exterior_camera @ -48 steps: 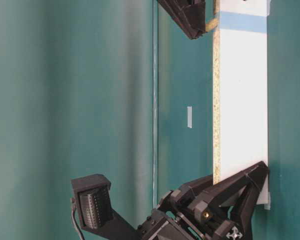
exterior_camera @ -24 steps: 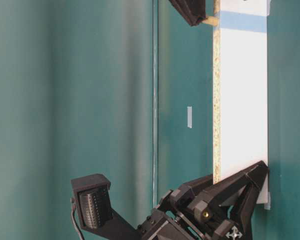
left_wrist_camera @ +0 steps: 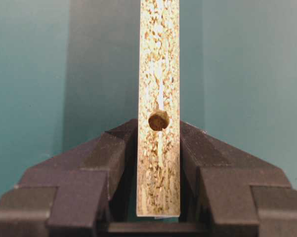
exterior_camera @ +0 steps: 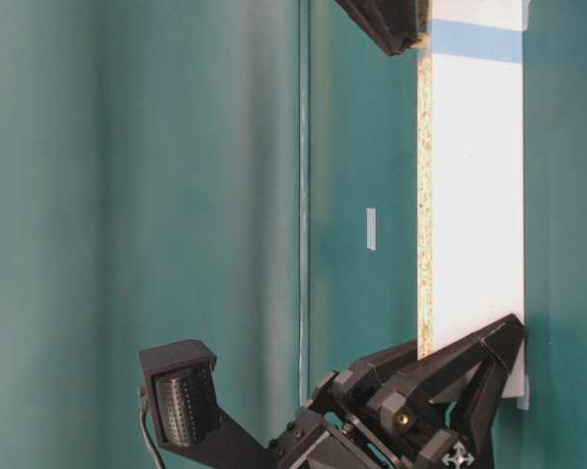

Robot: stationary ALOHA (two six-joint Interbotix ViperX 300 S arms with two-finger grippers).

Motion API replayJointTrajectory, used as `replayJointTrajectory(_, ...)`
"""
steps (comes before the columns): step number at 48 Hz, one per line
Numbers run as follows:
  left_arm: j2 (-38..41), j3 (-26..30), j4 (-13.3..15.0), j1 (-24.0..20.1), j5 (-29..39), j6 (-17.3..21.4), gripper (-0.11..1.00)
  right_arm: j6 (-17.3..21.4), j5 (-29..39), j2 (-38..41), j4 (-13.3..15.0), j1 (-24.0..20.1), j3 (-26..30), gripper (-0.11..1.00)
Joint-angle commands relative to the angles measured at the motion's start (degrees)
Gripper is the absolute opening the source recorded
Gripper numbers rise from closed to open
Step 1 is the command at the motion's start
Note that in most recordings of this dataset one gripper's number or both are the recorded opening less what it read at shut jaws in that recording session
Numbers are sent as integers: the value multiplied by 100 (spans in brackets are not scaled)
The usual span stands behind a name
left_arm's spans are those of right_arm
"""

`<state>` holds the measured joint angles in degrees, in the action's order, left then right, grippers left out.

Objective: Move the wooden board into place and insert the rod into its hole.
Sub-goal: 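Open the right gripper and pull it back from the board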

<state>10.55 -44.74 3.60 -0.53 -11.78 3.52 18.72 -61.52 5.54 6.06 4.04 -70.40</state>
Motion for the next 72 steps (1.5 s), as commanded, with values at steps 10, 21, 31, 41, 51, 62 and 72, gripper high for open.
replayJointTrajectory(10, -79, 44, 0, 0, -18, -35, 24, 9, 492, -114, 9, -26, 35, 9)
replayJointTrajectory(21, -79, 44, 0, 0, -18, -35, 24, 18, 668, -475, 9, -26, 79, 9)
replayJointTrajectory(31, -70, 44, 0, 9, -18, -35, 24, 18, 1292, -940, 114, -26, 105, 9)
replayJointTrajectory(41, -70, 44, 0, 9, -18, -35, 24, 35, 2039, -1072, 220, -211, 316, -1)
replayJointTrajectory(51, -79, 44, 0, 9, -18, -35, 24, 35, 2188, -1081, 220, -237, 439, 0)
replayJointTrajectory(62, -79, 44, 0, 9, -18, -26, 24, 53, 2320, -1371, 176, -246, 501, 48)
replayJointTrajectory(72, -79, 35, 0, 9, -18, -26, 24, 53, 2566, -1723, 176, -246, 492, 71)
